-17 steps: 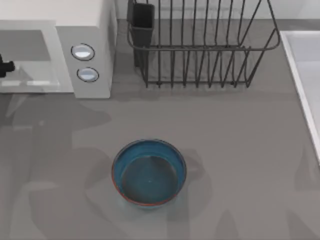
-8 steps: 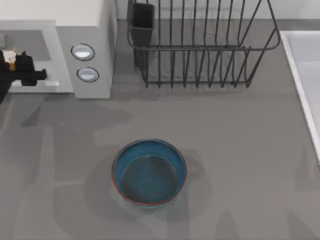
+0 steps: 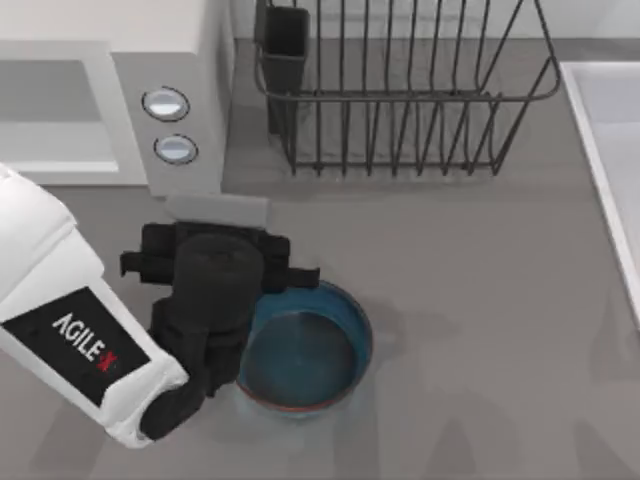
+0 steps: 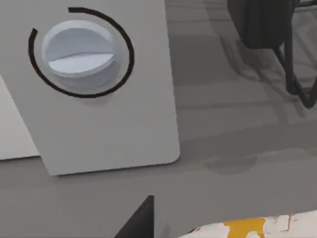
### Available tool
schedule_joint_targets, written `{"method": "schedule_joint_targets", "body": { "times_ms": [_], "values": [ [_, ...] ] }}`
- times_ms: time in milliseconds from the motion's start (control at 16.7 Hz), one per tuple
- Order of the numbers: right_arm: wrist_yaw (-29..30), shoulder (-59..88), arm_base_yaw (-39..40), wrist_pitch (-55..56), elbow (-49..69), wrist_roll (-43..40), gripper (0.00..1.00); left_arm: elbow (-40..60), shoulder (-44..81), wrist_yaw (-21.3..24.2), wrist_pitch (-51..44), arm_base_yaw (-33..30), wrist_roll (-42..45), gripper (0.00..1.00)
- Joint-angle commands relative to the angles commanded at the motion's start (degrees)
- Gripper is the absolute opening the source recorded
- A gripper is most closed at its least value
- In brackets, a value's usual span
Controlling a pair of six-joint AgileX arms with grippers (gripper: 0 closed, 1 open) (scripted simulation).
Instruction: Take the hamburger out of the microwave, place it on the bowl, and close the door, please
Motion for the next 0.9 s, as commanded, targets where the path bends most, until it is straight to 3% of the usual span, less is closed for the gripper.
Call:
{"method": "schedule_joint_targets", "body": {
  "times_ms": [180,420,600,900],
  "values": [
    [0.00,0.00,0.00,0.00,0.00,0.00,1.00,-3.81,0.55,-11.75,3.12,-14.80,-4.98,0.00],
    [0.00,0.00,0.00,0.00,0.00,0.00,1.00,-7.78,0.68,-20.73,6.66,-26.18,-10.75,0.00],
    [0.00,0.00,0.00,0.00,0.00,0.00,1.00,-9.09,0.66,-23.23,7.96,-28.59,-12.86,0.00],
    [0.00,0.00,0.00,0.00,0.00,0.00,1.00,-8.77,0.63,-23.29,8.10,-28.13,-12.63,0.00]
  ]
}}
